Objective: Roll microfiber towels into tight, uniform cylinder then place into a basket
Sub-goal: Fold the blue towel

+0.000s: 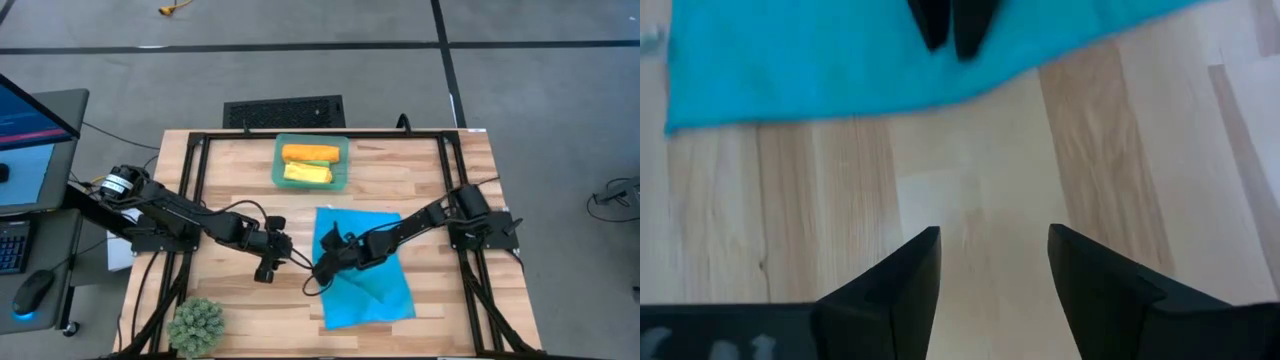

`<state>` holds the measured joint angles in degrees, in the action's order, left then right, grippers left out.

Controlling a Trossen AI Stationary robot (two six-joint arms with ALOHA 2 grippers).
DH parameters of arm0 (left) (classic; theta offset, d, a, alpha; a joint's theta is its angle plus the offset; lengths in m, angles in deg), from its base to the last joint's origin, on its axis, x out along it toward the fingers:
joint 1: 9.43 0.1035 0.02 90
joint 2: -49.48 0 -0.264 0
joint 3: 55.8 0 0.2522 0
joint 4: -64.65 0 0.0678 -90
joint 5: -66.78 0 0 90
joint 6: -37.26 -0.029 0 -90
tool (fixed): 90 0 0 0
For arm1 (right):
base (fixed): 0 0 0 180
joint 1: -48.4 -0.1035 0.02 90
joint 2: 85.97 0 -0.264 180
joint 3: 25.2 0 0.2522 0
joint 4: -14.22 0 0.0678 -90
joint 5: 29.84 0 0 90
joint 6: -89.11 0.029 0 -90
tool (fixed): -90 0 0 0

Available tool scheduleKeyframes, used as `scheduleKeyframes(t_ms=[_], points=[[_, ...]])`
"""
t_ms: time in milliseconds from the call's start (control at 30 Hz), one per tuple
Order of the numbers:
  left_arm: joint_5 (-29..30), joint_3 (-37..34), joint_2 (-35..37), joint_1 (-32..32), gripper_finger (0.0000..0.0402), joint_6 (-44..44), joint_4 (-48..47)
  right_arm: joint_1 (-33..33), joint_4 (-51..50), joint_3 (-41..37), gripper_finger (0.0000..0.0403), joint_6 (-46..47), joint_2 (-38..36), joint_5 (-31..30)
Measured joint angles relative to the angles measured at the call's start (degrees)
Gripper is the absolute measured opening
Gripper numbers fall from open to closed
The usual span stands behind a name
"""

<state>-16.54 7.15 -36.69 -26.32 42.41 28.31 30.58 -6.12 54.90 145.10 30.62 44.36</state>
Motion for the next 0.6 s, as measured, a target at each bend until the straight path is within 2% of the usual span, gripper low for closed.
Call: scheduleKeyframes(t_ms=[200, 333, 500, 600], points=[[0.0, 0.0, 0.0, 0.0, 0.0179, 0.0, 0.2, 0.7, -0.2, 10.4, 0.0118, -6.1, 7.3, 0.4], [0.0, 0.0, 0.1, 0.0, 0.0179, -0.6, 0.7, 0.5, -1.8, 13.8, 0.0118, -11.8, 8.0, 1.9], [-0.1, 0.0, 0.1, -0.1, 0.0179, -1.3, 1.1, -1.3, -9.0, 14.4, 0.0118, -13.3, 3.5, -1.3], [-0.1, 0.0, 0.1, -0.1, 0.0179, -2.2, 2.2, -3.5, -18.1, 14.1, 0.0118, -12.2, 0.6, -5.2]])
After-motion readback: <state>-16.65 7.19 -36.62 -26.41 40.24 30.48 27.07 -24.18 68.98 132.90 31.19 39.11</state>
